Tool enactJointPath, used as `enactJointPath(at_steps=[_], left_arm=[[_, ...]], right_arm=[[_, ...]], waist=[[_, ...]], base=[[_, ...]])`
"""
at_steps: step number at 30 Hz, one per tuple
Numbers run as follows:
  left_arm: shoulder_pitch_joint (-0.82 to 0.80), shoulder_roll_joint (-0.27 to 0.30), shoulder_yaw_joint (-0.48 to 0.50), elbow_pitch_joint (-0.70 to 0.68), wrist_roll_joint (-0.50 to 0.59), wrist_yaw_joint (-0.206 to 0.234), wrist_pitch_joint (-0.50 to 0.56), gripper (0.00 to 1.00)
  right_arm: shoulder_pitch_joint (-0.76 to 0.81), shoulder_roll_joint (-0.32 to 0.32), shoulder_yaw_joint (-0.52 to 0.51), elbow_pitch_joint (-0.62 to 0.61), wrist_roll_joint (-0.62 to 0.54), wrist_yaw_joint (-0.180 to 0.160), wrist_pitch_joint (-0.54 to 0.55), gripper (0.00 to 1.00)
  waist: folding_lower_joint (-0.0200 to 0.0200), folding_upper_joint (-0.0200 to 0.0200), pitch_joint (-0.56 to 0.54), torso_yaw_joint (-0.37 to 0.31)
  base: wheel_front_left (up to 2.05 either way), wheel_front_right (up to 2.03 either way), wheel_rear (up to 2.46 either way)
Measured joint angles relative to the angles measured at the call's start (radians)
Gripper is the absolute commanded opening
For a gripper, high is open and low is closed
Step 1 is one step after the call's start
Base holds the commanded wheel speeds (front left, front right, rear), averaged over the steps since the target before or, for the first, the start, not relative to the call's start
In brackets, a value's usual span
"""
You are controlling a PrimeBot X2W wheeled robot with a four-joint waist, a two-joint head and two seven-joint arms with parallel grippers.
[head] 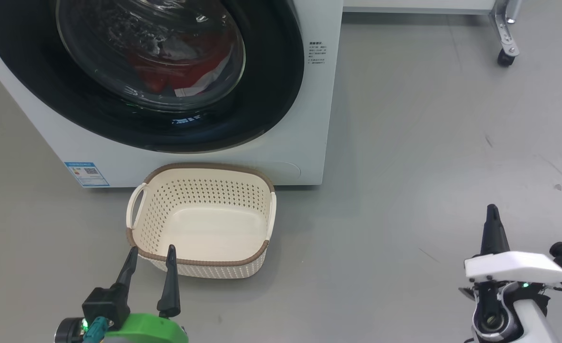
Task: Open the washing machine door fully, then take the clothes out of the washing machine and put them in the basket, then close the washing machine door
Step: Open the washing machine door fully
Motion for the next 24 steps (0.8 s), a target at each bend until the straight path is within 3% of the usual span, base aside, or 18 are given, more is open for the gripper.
enactJointPath(at_steps=[2,3,9,12,19,24], left_arm=[[-0.007,0.0,-0.007,-0.003,0.0,0.0,0.0,1.0],[-0.014,0.0,-0.011,-0.004,0.001,0.0,0.0,1.0],[-0.034,0.0,-0.036,-0.012,0.018,0.0,0.0,1.0],[-0.055,0.0,-0.045,-0.016,0.019,0.0,0.0,1.0],[-0.078,0.0,-0.067,-0.029,0.019,0.0,0.0,1.0],[-0.108,0.0,-0.089,-0.037,0.018,0.0,0.0,1.0]], right_arm=[[-0.016,0.001,-0.013,-0.001,0.123,0.009,0.002,0.0],[-0.043,0.0,-0.033,-0.002,0.24,0.013,0.01,0.0],[-0.149,0.0,-0.063,-0.012,0.411,0.015,0.062,0.0],[-0.203,-0.004,-0.072,-0.017,0.557,0.019,0.119,0.0],[-0.34,-0.009,-0.096,-0.02,0.577,0.013,0.219,0.0],[-0.458,-0.071,-0.066,-0.021,0.545,-0.006,0.291,0.0]], waist=[[0.0,0.0,0.009,0.01],[0.0,0.0,0.019,0.02],[0.0,0.0,0.057,0.054],[0.0,0.0,0.078,0.075],[0.0,0.0,0.129,0.126],[0.0,0.0,0.169,0.157]], base=[[0.0,0.0,0.0],[0.0,0.0,0.0],[0.0,0.0,0.0],[0.0,0.0,0.0],[0.0,0.0,0.0],[0.0,0.0,0.0]])
